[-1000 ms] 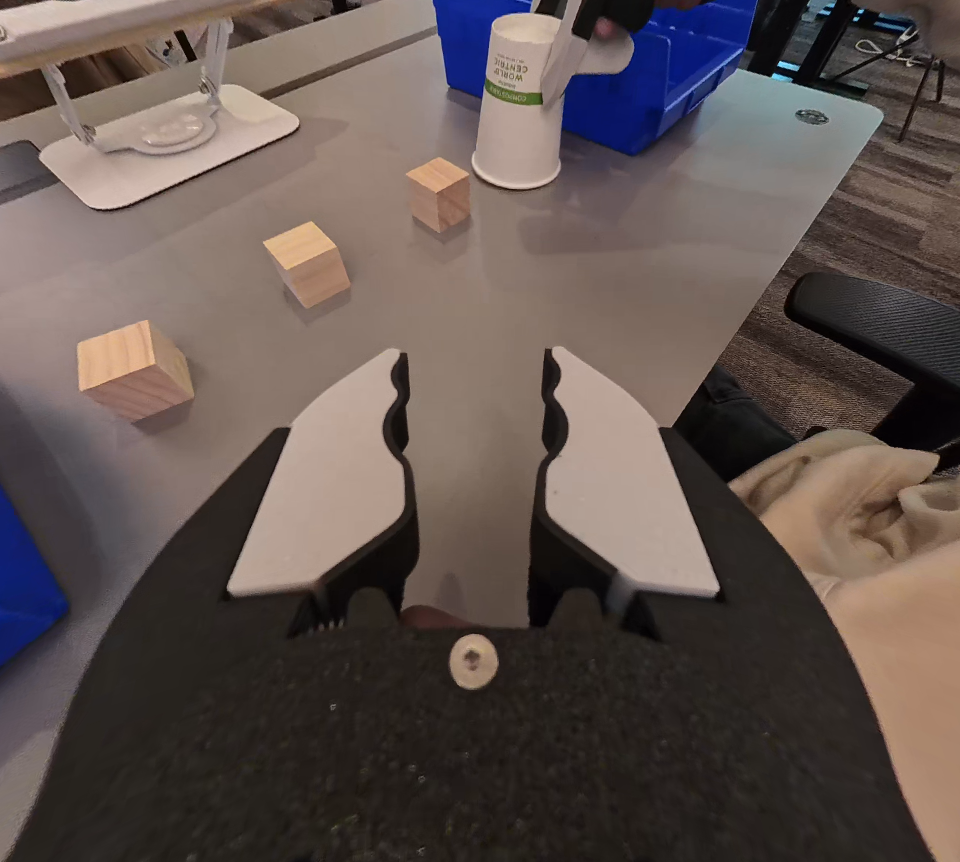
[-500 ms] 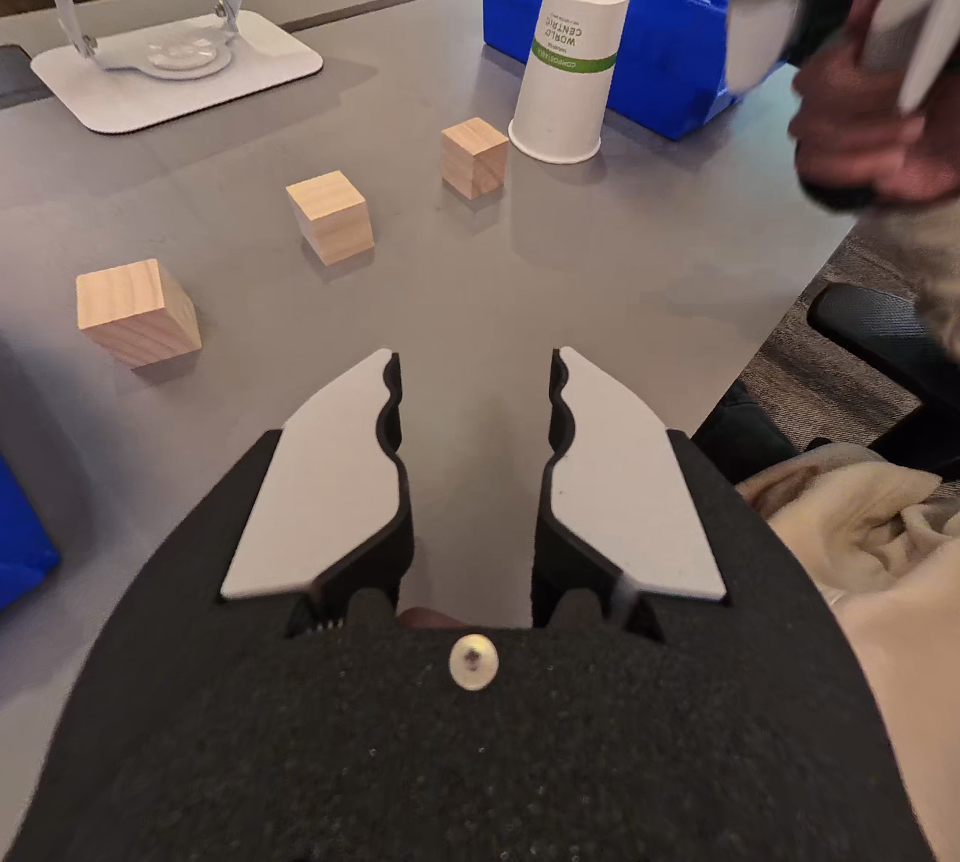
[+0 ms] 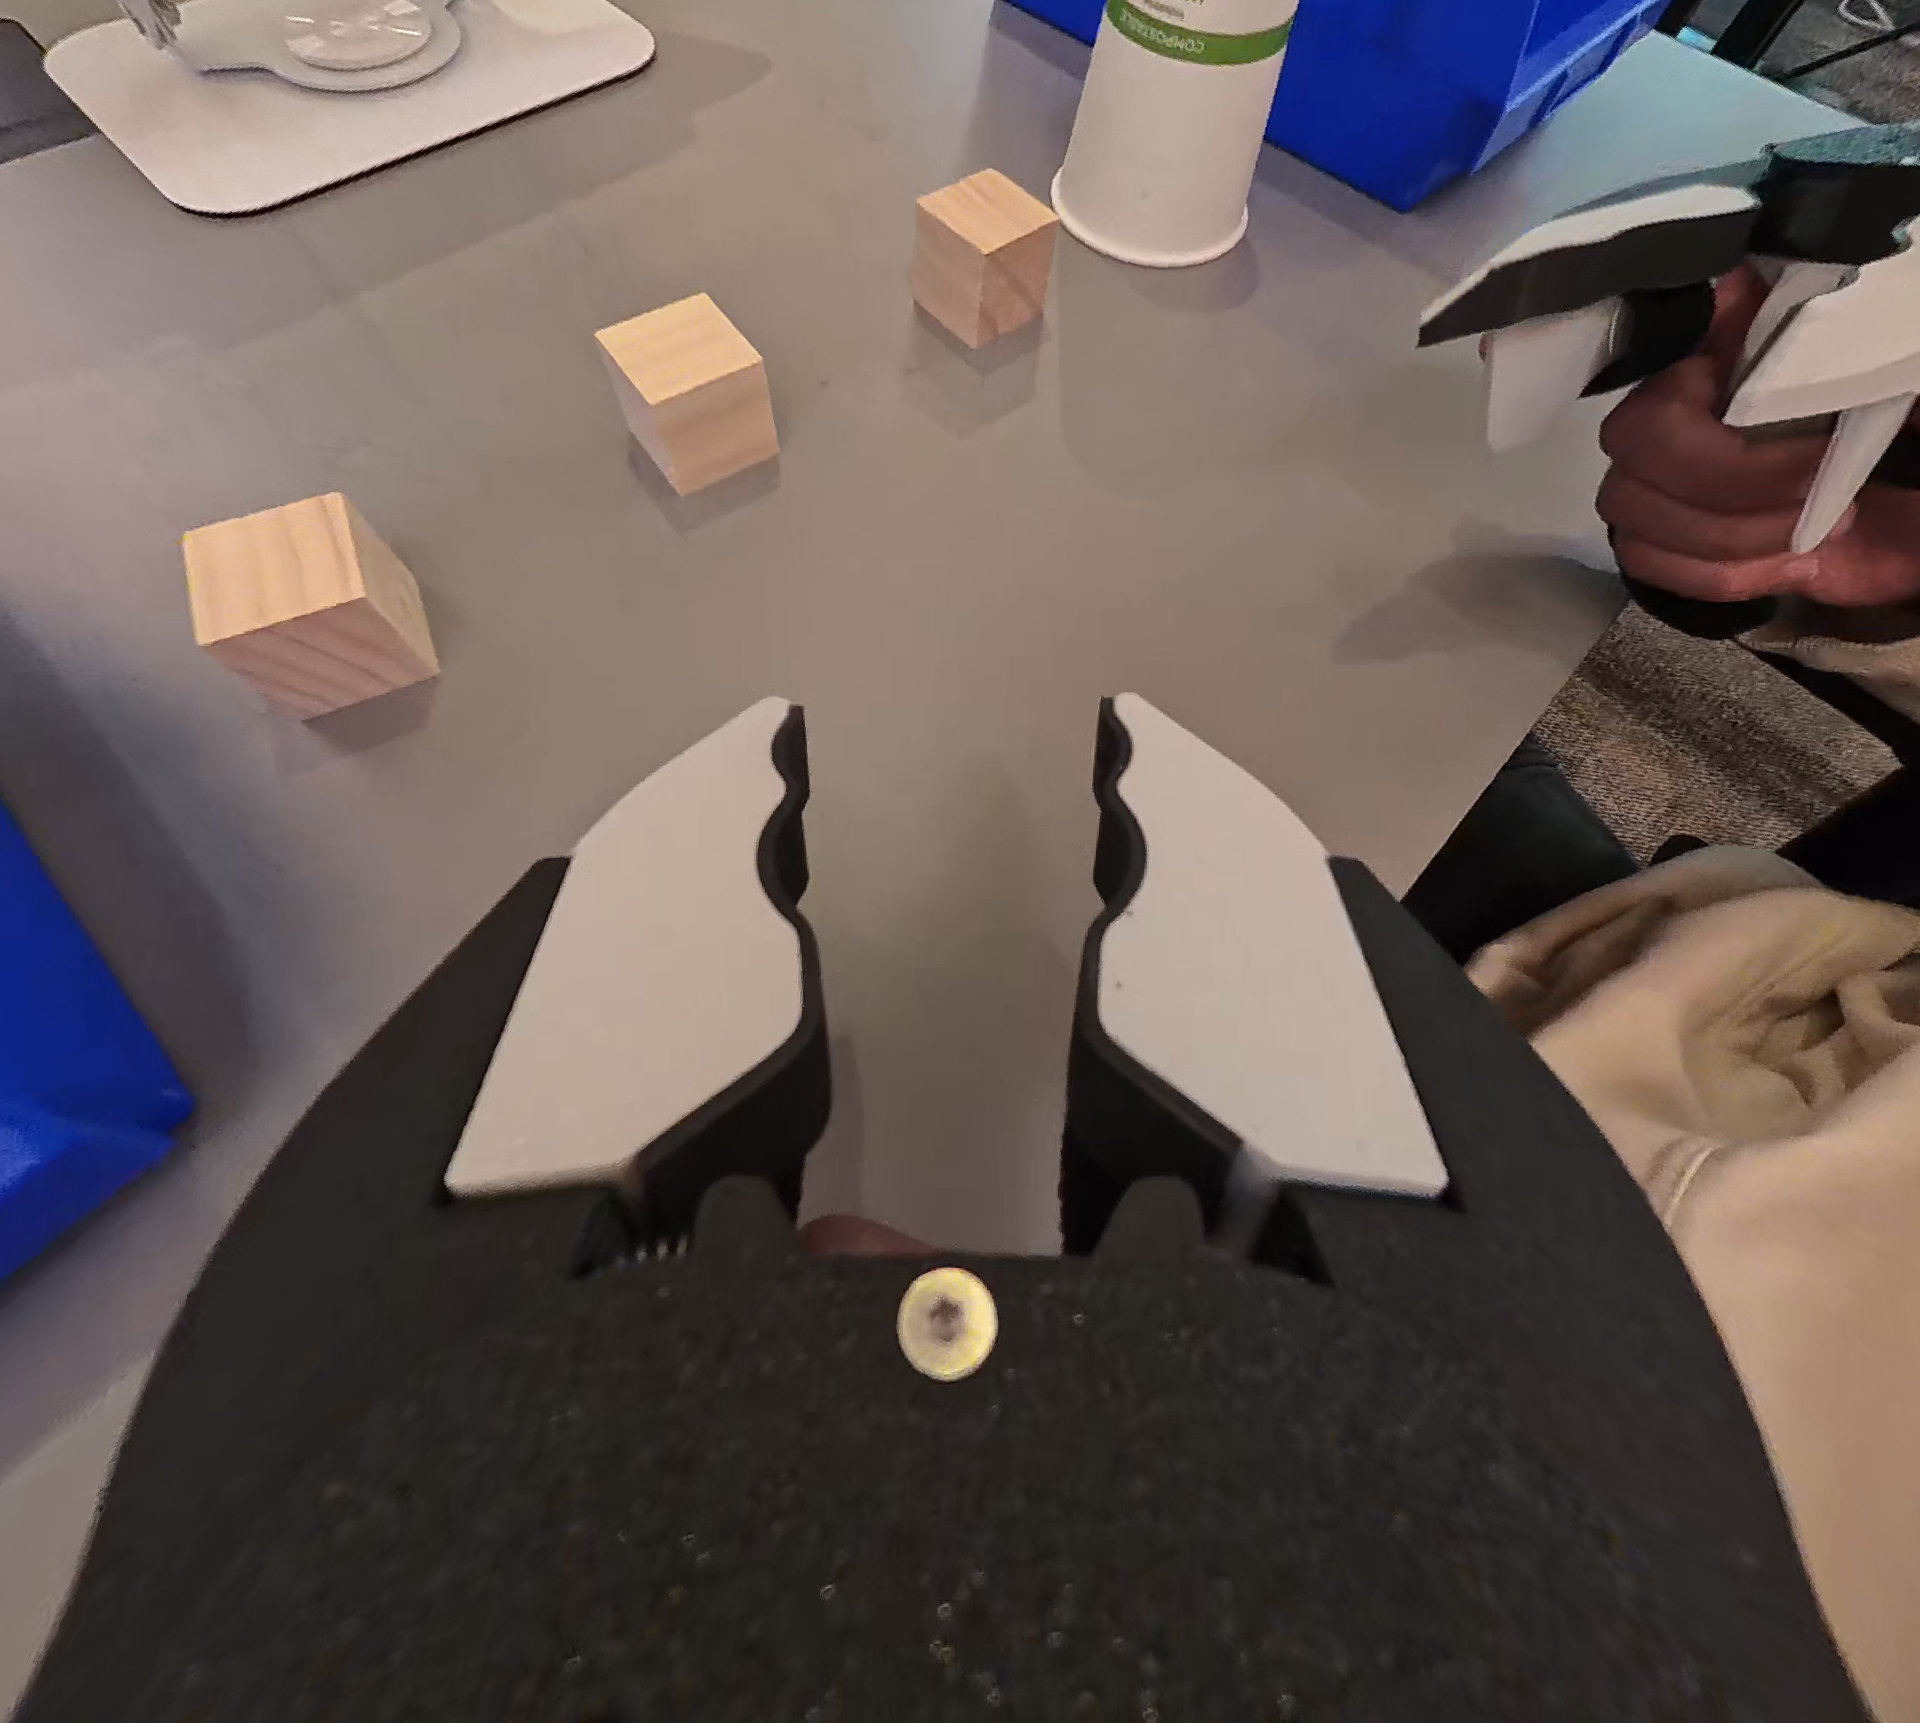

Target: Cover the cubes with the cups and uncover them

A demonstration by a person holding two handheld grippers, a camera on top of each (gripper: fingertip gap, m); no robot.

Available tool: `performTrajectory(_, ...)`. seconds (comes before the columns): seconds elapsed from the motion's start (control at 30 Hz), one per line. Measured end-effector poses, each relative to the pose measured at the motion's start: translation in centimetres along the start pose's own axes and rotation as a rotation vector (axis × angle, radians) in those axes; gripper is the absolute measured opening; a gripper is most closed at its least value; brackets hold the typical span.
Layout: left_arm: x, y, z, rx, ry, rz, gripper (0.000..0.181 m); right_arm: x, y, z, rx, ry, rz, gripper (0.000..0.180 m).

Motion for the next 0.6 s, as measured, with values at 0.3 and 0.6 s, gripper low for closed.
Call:
performTrajectory(0.3,-4.1,4.0,-3.8,-0.003,-0.096,-0.205,0.051,0.0,0.3,-0.4,0.011,-0.026,-0.008,0.065)
performTrajectory(0.6,-23.1,7.5,-9.5,-0.461,-0.162,-0.57,0.043,-0.1,0.4,-0.3,-0.007,-0.022,-0.007,0.063)
Point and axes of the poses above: each gripper's, where its closed fingertips meet, y back along the fingers, z out of its underside, x = y × z across the jaws, the point moved 7 cm from there along y, back along the fingers, and after that the axes turned 3 degrees about z, right-handed, at the moved point
